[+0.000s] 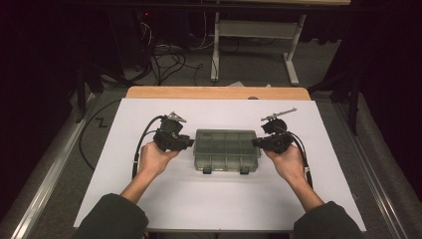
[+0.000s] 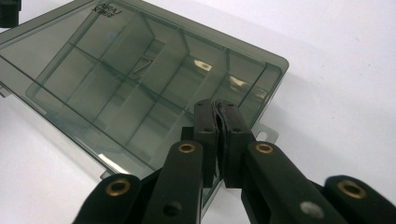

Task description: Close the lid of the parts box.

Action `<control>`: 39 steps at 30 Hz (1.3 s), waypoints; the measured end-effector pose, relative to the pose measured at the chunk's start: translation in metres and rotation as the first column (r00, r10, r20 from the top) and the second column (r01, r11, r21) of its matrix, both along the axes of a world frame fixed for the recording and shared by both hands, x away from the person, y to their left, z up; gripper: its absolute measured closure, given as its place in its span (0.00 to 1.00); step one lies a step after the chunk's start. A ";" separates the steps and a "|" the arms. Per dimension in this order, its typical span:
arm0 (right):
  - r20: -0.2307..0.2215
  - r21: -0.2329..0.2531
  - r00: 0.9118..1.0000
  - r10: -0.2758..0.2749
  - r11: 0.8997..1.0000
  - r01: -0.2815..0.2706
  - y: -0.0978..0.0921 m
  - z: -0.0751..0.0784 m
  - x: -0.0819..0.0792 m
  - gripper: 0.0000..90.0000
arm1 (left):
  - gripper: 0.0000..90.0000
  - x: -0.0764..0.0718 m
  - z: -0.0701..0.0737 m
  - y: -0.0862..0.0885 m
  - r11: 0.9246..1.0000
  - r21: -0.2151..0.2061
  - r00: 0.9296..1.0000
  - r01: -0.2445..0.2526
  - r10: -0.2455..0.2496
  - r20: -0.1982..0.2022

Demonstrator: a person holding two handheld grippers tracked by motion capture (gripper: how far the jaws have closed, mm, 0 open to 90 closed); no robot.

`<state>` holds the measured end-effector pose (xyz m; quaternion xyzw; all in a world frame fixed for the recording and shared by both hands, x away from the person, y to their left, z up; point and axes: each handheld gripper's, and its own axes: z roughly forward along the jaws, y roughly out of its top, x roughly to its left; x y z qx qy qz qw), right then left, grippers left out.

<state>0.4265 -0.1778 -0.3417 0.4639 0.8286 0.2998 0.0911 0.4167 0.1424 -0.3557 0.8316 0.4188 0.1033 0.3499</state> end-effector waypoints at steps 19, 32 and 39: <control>-0.011 0.008 1.000 0.018 1.000 -0.018 0.001 -0.012 -0.003 1.00 | 0.87 -0.007 -0.011 -0.011 0.998 -0.038 0.998 0.056 -0.056 -0.009; -0.013 0.001 0.999 0.033 0.999 -0.033 0.002 -0.020 -0.007 1.00 | 0.90 -0.011 -0.018 -0.020 0.997 -0.025 0.997 0.076 -0.076 0.004; -0.012 0.001 0.999 0.033 0.999 -0.033 0.002 -0.023 -0.008 1.00 | 0.91 -0.011 -0.020 -0.021 0.997 -0.023 0.997 0.077 -0.077 0.004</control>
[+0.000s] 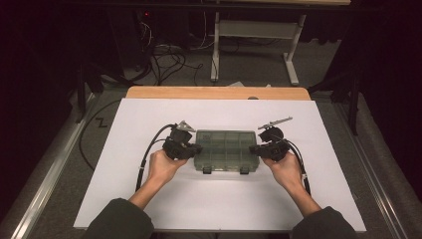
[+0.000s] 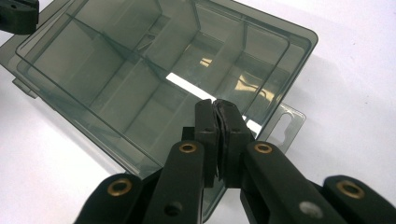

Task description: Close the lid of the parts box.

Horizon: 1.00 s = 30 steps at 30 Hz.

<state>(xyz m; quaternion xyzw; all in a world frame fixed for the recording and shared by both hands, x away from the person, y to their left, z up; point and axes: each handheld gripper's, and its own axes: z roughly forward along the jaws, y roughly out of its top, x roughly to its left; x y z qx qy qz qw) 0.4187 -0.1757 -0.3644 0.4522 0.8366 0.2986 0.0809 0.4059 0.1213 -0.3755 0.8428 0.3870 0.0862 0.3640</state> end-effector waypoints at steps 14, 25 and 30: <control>-0.002 -0.001 1.000 0.008 1.000 -0.008 -0.001 -0.009 -0.004 1.00 | 0.92 0.001 -0.006 -0.006 1.000 0.025 1.000 0.016 -0.016 -0.006; 0.025 -0.021 1.000 0.013 1.000 -0.013 0.001 -0.010 -0.008 1.00 | 0.95 -0.002 -0.008 -0.014 0.998 0.054 0.999 0.021 -0.022 0.023; 0.032 -0.030 0.999 0.019 0.999 -0.018 0.002 -0.009 -0.008 1.00 | 0.94 -0.002 -0.008 -0.014 0.998 0.057 0.999 0.031 -0.033 0.026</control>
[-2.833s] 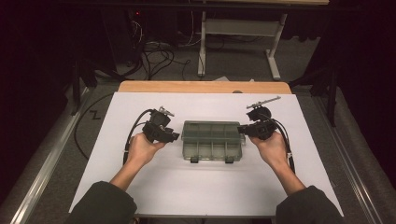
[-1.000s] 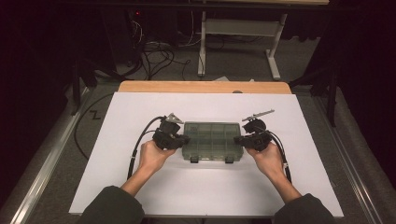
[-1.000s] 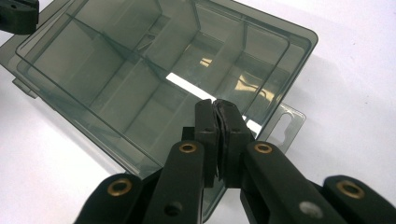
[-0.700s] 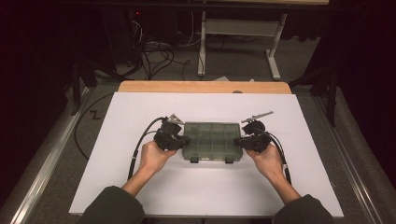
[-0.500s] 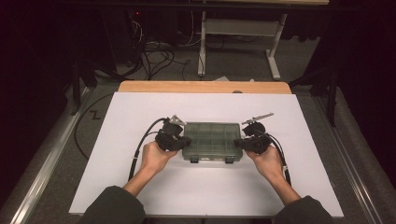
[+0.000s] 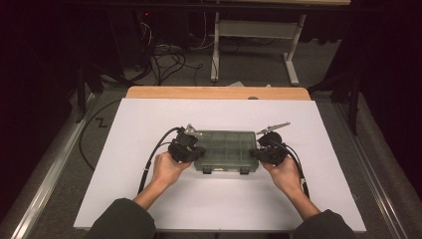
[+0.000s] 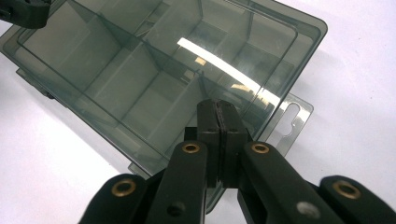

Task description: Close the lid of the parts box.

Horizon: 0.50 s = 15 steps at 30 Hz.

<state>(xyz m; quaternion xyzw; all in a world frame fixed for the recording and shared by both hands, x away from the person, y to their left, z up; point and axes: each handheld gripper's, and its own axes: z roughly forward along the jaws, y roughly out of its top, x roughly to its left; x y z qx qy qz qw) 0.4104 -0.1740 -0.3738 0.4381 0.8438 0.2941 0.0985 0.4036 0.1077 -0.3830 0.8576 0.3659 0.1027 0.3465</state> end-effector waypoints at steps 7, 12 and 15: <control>0.013 0.002 1.000 0.004 1.000 -0.004 0.000 0.002 -0.001 1.00 | 0.92 0.000 0.002 0.002 1.000 -0.022 1.000 0.003 -0.003 -0.001; 0.025 0.014 1.000 0.004 1.000 -0.004 -0.002 0.006 -0.004 0.99 | 0.88 -0.001 0.006 0.003 0.999 -0.031 1.000 0.008 -0.007 0.008; 0.031 0.019 1.000 0.004 1.000 -0.004 -0.003 0.009 -0.005 0.96 | 0.85 -0.002 0.009 0.003 0.999 -0.031 1.000 0.009 -0.008 0.016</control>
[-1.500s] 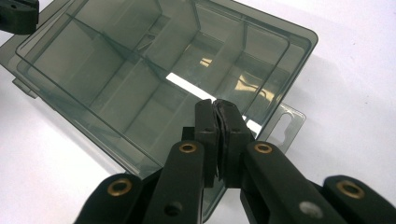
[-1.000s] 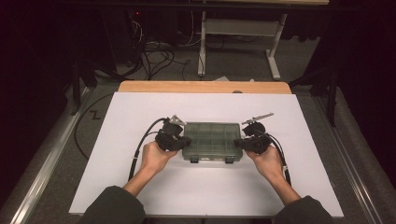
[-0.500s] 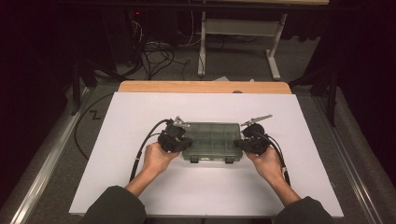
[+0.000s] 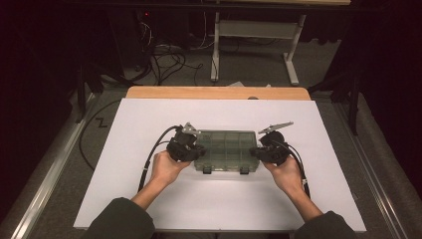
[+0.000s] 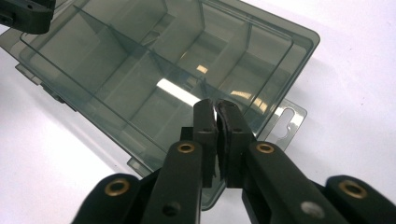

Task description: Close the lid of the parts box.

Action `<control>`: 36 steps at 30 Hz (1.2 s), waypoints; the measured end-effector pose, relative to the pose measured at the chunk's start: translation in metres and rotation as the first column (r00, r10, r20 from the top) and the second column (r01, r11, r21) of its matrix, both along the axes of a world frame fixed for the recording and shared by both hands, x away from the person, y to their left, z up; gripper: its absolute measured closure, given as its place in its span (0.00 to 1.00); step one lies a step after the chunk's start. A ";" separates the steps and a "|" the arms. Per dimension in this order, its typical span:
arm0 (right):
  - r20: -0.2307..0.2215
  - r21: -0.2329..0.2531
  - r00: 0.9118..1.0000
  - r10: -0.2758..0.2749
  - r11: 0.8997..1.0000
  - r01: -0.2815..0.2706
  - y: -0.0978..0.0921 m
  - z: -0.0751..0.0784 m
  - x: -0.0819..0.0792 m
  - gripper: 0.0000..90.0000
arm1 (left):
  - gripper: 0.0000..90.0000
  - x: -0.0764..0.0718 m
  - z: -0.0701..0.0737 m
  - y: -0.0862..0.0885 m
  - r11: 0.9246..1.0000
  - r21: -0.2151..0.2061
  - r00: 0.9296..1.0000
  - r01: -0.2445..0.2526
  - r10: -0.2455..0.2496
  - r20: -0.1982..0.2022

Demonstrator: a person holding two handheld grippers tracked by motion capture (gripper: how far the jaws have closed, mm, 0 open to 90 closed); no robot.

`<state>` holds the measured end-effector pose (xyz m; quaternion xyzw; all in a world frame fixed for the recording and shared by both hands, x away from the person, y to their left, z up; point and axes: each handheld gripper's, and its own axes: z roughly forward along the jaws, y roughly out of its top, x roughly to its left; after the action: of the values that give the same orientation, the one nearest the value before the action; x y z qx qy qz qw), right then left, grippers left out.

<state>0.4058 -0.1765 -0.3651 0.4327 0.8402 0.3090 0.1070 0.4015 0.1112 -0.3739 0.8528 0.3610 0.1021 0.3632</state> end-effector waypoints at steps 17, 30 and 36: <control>0.043 0.091 0.999 -0.033 0.995 0.029 -0.010 0.011 -0.003 0.65 | 0.59 -0.003 0.015 0.013 0.996 -0.061 0.998 -0.058 0.060 0.031; 0.135 0.114 0.989 -0.062 0.992 0.047 -0.016 0.018 -0.010 0.52 | 0.46 -0.008 0.022 0.025 0.994 -0.062 0.994 -0.088 0.092 0.058; 0.161 0.128 0.984 -0.074 0.990 0.053 -0.022 0.019 -0.015 0.49 | 0.42 -0.012 0.027 0.030 0.992 -0.077 0.992 -0.103 0.109 0.071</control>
<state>0.3904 -0.1987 -0.3456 0.4380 0.7935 0.3915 0.1591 0.3898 0.1417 -0.3473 0.8142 0.3955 0.1397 0.4014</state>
